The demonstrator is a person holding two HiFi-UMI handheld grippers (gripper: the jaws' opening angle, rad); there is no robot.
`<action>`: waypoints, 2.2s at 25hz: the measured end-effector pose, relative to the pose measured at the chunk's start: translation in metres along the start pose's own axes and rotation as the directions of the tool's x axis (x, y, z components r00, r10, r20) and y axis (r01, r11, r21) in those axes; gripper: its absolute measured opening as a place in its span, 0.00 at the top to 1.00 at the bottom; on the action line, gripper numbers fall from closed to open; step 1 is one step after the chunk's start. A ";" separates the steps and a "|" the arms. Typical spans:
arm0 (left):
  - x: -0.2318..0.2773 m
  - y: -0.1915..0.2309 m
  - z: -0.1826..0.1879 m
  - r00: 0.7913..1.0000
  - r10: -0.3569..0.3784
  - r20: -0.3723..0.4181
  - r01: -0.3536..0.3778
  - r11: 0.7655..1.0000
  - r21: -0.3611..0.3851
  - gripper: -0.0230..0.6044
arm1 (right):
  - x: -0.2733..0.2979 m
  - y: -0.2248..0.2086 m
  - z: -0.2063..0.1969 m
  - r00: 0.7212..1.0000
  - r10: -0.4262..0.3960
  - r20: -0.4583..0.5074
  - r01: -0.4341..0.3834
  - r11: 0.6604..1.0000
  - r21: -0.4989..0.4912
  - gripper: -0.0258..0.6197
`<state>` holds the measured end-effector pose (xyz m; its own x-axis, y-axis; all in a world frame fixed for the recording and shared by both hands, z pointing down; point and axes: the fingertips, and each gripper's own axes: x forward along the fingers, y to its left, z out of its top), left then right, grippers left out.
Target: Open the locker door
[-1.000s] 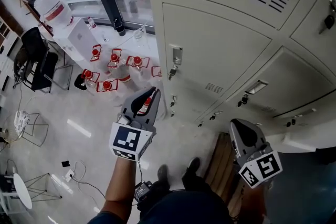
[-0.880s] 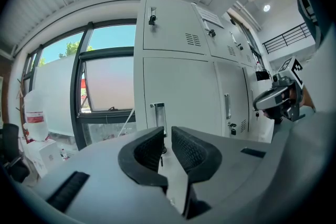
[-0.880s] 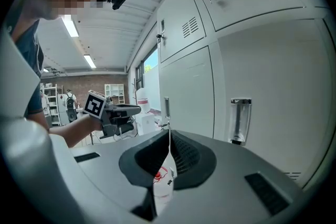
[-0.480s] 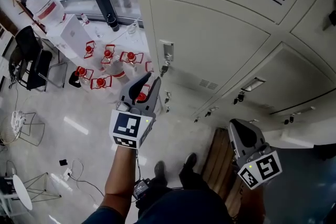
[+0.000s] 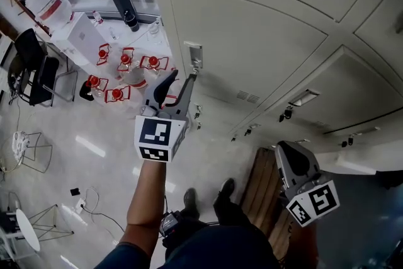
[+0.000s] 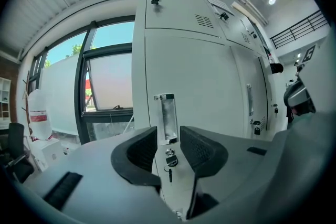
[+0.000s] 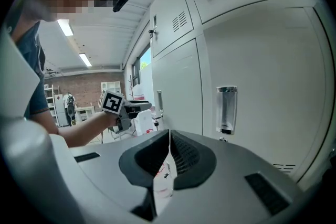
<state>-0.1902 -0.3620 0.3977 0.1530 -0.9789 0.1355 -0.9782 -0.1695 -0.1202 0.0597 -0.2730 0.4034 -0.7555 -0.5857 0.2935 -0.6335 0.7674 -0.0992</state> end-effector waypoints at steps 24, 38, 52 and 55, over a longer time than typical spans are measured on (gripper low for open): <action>0.055 0.021 -0.012 0.984 0.177 -0.017 -0.177 0.984 -0.019 0.70 | 0.002 -0.023 -0.021 0.999 -0.034 -0.028 0.035 0.999 0.034 0.90; 0.049 0.022 -0.011 0.984 0.179 -0.015 -0.179 0.984 0.020 0.73 | -0.001 -0.015 -0.020 0.999 -0.048 -0.019 0.049 0.998 0.042 0.90; 0.030 0.015 -0.013 0.993 0.121 0.003 -0.121 0.991 0.051 0.74 | -0.008 -0.004 -0.019 0.998 -0.063 -0.010 0.064 0.997 0.041 0.90; 0.025 0.013 -0.014 0.994 0.113 0.006 -0.113 0.992 0.053 0.74 | -0.010 -0.002 -0.018 0.998 -0.067 -0.009 0.067 0.997 0.040 0.90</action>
<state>-0.2008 -0.3867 0.4128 0.0422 -0.9925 0.1150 -0.9803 -0.0633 -0.1870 0.0717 -0.2642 0.4177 -0.7102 -0.6332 0.3076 -0.6888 0.7154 -0.1175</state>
